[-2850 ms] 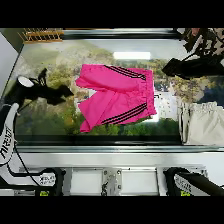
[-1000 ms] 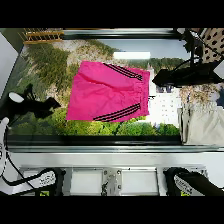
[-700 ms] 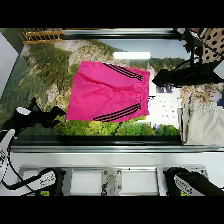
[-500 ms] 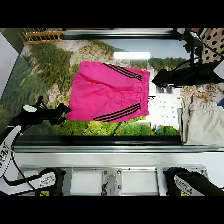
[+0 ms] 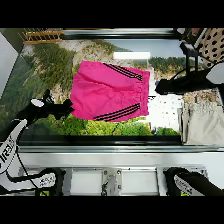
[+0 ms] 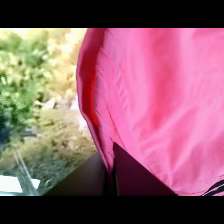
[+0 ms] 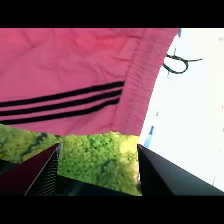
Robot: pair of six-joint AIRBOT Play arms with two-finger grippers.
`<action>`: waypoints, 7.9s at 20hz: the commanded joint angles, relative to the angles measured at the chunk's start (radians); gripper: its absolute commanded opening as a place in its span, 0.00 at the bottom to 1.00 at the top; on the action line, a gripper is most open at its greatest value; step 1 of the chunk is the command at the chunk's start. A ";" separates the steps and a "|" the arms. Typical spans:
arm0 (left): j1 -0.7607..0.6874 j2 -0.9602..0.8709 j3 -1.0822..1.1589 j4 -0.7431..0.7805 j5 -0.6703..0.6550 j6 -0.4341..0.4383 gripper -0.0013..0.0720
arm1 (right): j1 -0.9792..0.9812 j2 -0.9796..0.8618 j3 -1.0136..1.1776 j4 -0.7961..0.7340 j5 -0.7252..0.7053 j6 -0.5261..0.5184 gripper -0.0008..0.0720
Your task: Fold the clothes and pants, and hang the long-sleeved shirts on hangers.
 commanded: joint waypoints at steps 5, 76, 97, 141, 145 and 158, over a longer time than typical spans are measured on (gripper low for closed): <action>-0.001 0.028 0.005 0.040 -0.040 0.052 0.02 | -0.136 -0.022 -0.502 0.076 -0.311 0.344 0.72; -0.068 0.063 0.613 0.208 -0.390 -0.028 0.02 | 0.018 -0.125 -0.049 -0.096 0.017 0.170 0.04; -0.242 0.310 -0.327 0.186 0.092 0.002 0.19 | 0.018 -0.018 -0.647 -0.077 -0.543 0.170 0.06; -0.375 0.309 0.082 0.195 -0.199 -0.025 0.02 | -0.333 -0.626 -0.220 0.620 -0.006 -0.659 0.04; -0.395 0.273 0.083 0.188 -0.157 -0.024 0.02 | -0.347 -0.507 -0.216 0.430 0.034 -0.523 0.04; -0.749 -0.248 0.407 0.082 -0.021 -0.023 0.02 | -0.266 -0.101 -0.047 0.046 0.351 -0.112 0.04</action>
